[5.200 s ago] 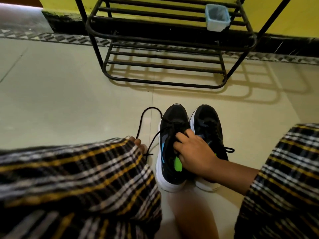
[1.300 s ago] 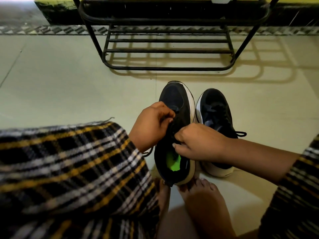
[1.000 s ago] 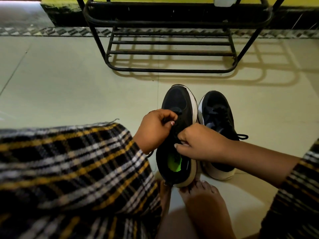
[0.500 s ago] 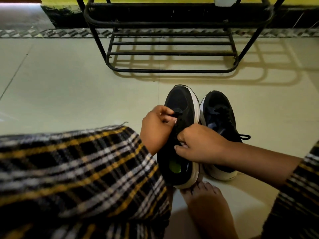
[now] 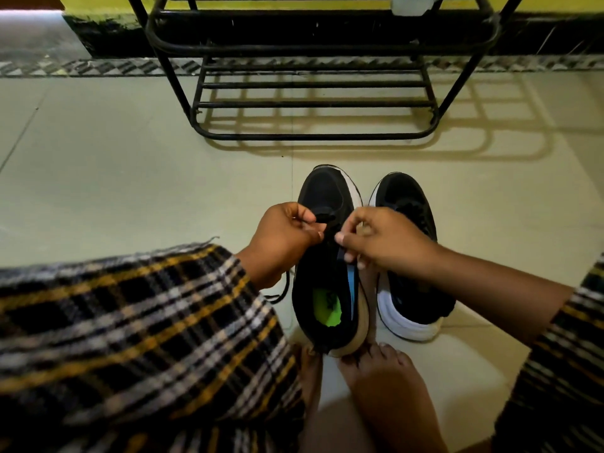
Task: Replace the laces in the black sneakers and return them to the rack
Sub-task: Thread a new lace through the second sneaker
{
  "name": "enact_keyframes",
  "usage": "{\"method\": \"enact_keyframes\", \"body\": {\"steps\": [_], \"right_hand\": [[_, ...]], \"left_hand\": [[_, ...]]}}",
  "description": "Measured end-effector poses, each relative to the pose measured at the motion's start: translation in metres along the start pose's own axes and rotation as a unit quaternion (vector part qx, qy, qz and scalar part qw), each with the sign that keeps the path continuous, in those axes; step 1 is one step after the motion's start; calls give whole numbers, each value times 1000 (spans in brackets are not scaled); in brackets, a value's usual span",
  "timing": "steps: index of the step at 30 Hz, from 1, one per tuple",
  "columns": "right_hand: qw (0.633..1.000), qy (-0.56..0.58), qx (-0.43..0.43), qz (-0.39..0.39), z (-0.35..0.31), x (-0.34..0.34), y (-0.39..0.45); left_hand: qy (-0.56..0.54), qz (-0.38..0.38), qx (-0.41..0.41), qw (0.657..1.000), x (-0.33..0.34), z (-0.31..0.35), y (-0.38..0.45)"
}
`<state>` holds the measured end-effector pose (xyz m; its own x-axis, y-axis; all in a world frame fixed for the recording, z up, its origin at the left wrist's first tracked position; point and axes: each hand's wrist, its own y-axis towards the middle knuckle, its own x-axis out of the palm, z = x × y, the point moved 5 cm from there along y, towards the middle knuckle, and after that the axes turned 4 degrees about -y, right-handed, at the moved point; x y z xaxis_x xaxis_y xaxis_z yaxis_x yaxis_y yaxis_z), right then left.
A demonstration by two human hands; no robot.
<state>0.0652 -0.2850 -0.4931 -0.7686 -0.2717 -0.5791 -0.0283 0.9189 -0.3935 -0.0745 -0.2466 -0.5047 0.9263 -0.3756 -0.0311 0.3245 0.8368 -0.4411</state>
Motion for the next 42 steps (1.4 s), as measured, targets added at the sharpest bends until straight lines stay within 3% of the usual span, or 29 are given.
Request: {"method": "enact_keyframes", "body": {"steps": [7,13,19,22,24,26,28,30,31,33,36,39,42], "right_hand": [[991,68,-44,110,1,1,10],[986,81,-84,119,-7,-3,10],[960,149,-122,205,-28,-38,4],[923,268,-135,241,-38,-62,-3],[912,313,-144,223,-44,-70,-8],[947,186,-138,224,-45,-67,-9],[969,-116,-99,195,-36,-51,-4],[931,-357,-28,68,-16,-27,1],[919,-394,-10,9,-7,-17,1],[948,-312,1,-63,-3,-8,0],[997,-70,-31,-31,-24,-20,0],[989,78,-107,72,-49,-46,-5],[949,205,-150,188,-64,-78,-13]], "left_hand": [[0,2,18,1000,6,-1,-1],[90,43,46,994,0,-9,-5],[114,-8,-73,991,-5,-31,-8],[145,-24,-42,988,-3,-45,-10],[237,-26,13,971,-4,-51,-10],[332,-30,61,941,-3,-54,-9],[369,-33,74,926,-3,-55,-9],[398,-38,87,912,-3,-54,-9],[412,-40,85,906,-2,-56,-8],[426,-47,73,901,0,-59,-9],[413,-57,56,907,1,-61,-9],[373,-72,40,924,-1,-66,-7],[375,-85,38,922,1,-67,-9]]}}
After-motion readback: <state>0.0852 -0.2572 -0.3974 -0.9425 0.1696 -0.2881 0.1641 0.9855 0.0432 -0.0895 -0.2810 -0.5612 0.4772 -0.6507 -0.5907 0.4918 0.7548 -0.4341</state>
